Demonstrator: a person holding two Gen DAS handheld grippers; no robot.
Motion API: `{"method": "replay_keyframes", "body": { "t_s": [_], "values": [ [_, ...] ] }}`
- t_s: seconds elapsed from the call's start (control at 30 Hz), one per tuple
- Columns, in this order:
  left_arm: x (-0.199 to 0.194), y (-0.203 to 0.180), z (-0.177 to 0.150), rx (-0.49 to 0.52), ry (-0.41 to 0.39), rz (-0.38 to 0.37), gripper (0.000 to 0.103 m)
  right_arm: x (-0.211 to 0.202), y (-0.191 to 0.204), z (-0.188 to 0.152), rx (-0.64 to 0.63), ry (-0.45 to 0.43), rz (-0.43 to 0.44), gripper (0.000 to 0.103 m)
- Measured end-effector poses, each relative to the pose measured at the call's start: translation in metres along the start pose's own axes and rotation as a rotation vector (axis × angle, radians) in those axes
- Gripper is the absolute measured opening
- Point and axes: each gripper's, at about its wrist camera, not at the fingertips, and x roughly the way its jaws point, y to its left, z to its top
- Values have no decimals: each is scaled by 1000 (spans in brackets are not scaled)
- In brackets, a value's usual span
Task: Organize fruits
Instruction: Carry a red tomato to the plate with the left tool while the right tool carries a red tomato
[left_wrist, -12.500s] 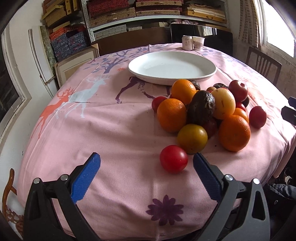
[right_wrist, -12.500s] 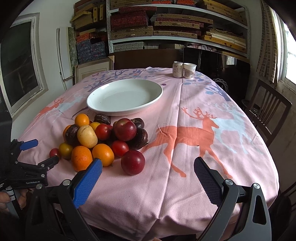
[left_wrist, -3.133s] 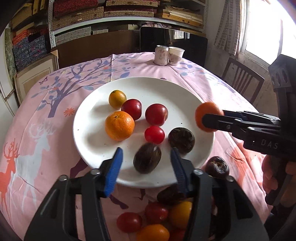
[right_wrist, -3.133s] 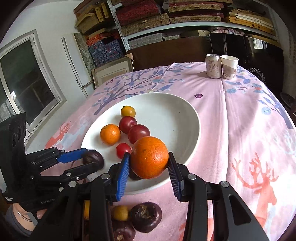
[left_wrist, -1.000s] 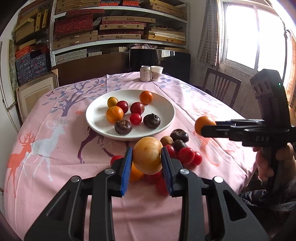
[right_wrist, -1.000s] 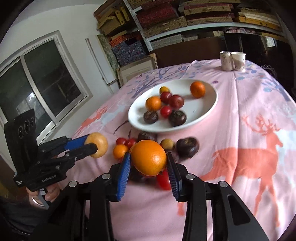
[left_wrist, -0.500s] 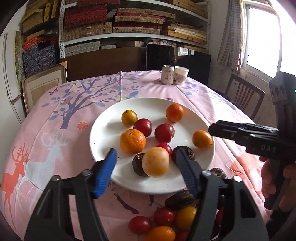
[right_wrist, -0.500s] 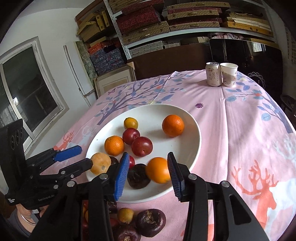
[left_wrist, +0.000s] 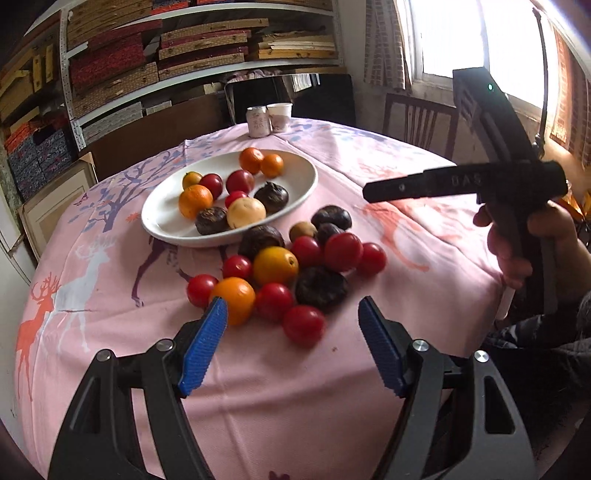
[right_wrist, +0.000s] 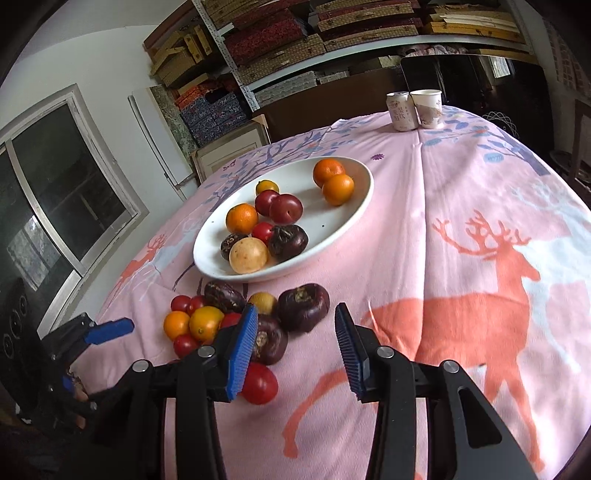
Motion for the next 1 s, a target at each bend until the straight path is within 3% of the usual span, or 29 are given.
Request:
{"method": "replay_keyframes", "body": {
  "t_s": [0.03, 0.1, 0.2, 0.27, 0.6, 0.67, 0.8, 1.0],
  "values": [
    [4, -3, -3, -5, 15, -3, 67, -2, 1, -3, -1, 1, -2, 44],
    [17, -4, -6, -33, 52, -23, 48, -3, 3, -9, -13, 9, -1, 44],
    [36, 1, -12, -82, 97, -30, 32, -3, 6, -17, -28, 22, -14, 44],
    [37, 4, -14, -110, 86, -42, 28, -4, 5, -22, -30, 36, -8, 44],
    [-7, 11, -8, -124, 5, -41, 28, 18, 40, -36, -223, 109, 15, 43],
    [-10, 12, -8, -127, 2, -37, 28, 25, 42, -35, -237, 121, -14, 34],
    [-10, 17, -8, -145, 5, -30, 28, 19, 37, -33, -203, 120, 9, 29],
    [-12, 36, 10, -169, -33, -22, 28, -15, 22, 1, -146, 31, 41, 29]
  ]
}}
